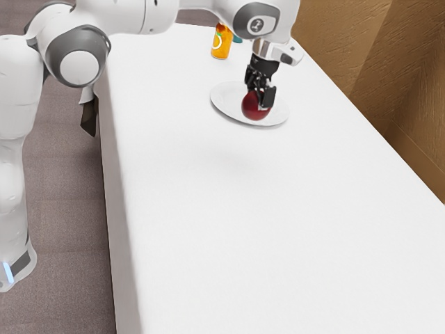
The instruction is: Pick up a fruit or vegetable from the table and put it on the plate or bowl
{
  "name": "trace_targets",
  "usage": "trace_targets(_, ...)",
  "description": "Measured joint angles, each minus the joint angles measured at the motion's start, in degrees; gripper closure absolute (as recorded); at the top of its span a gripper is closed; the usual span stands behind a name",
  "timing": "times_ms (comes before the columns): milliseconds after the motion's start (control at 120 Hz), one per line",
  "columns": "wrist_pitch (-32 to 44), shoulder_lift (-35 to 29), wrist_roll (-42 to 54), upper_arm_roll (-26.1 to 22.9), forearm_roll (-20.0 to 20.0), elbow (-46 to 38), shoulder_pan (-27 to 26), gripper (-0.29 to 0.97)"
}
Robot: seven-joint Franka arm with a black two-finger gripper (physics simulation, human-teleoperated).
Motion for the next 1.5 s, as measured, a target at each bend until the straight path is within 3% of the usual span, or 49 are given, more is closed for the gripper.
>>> trace_targets(383,2.2,1.8,4.2,9.4,-2.2,0.0,0.3,0.57)
trace_targets(567,5.0,4.6,5.9,9.7,-2.9,1.1,2.8,0.58)
trace_targets(892,10.7,15.8,8.7,9.6,-6.7,11.5,6.4,0.58)
trace_targets(1500,24.7,22.2,10.8,9.3,-11.3,14.9,12.8,0.58)
